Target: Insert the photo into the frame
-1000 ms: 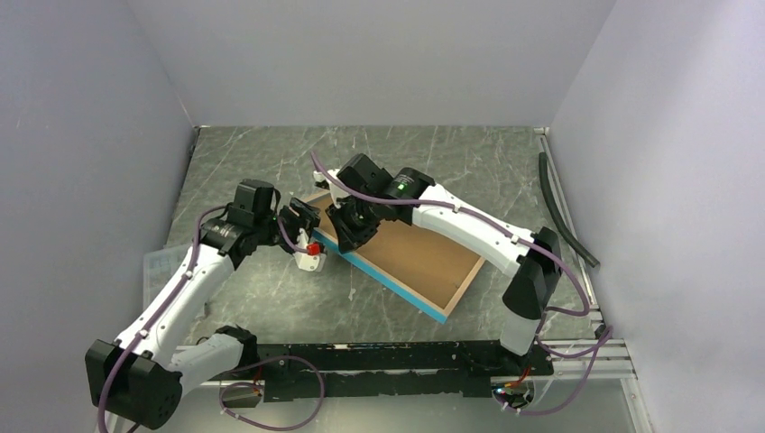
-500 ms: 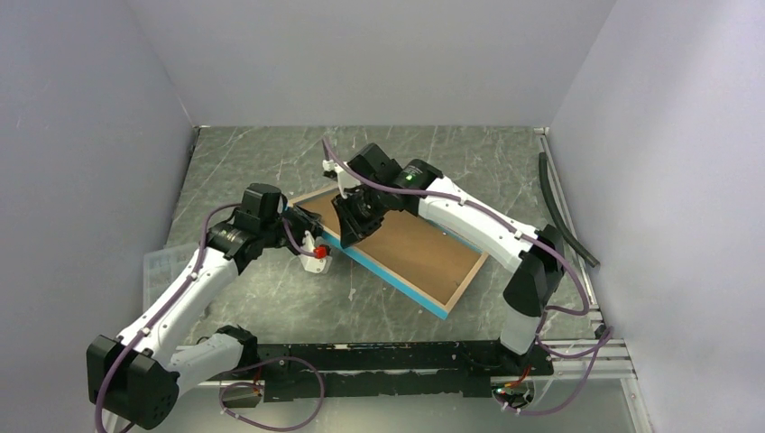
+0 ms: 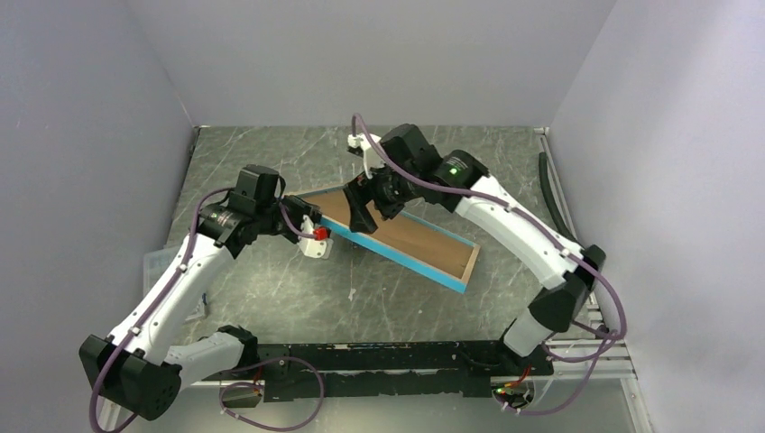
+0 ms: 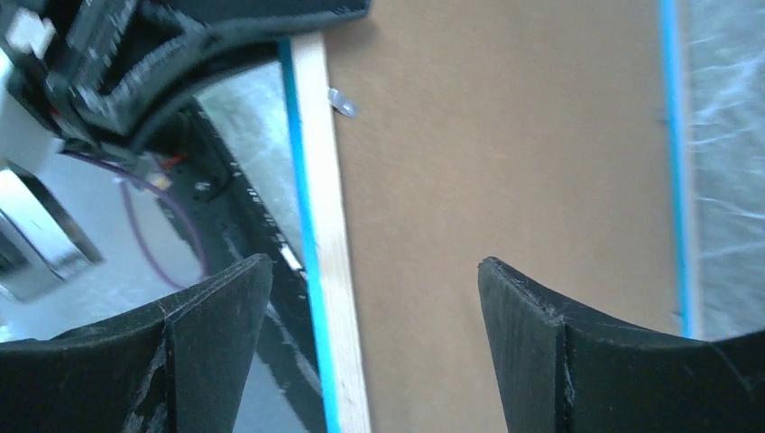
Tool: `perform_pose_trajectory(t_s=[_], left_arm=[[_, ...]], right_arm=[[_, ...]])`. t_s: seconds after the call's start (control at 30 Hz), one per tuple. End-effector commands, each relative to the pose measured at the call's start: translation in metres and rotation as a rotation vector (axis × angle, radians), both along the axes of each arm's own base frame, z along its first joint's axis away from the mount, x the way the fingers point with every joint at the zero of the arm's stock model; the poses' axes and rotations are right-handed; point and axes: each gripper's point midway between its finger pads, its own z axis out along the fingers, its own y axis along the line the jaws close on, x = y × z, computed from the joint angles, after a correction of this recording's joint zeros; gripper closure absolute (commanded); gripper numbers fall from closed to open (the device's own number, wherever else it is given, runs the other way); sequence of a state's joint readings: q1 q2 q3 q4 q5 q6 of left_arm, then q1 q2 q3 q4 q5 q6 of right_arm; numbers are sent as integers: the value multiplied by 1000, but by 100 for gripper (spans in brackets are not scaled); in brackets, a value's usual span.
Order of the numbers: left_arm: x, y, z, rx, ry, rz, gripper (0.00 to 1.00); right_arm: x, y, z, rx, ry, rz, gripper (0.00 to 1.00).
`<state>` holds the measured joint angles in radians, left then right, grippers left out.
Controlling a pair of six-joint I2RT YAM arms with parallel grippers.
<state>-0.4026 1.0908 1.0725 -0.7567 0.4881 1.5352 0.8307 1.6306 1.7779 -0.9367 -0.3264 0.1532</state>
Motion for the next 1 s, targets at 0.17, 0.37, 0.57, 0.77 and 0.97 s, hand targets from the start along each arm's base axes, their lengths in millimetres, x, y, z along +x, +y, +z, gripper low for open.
perform_pose_trajectory(t_s=[0.17, 0.37, 0.57, 0.77, 0.97], left_arm=[[-39, 4, 17, -84, 178, 56, 97], [-40, 5, 23, -102, 190, 83, 97], [-38, 5, 28, -118, 198, 106, 97], [-37, 3, 31, -133, 216, 123, 97], [-34, 2, 37, -152, 220, 140, 97]], right_arm=[[-20, -52, 17, -84, -372, 190, 11], [-33, -53, 9, -83, -384, 254, 11], [-42, -53, -23, -156, -369, 271, 12], [-34, -58, -38, -228, -423, 209, 18], [-21, -52, -16, -189, -514, 137, 37]])
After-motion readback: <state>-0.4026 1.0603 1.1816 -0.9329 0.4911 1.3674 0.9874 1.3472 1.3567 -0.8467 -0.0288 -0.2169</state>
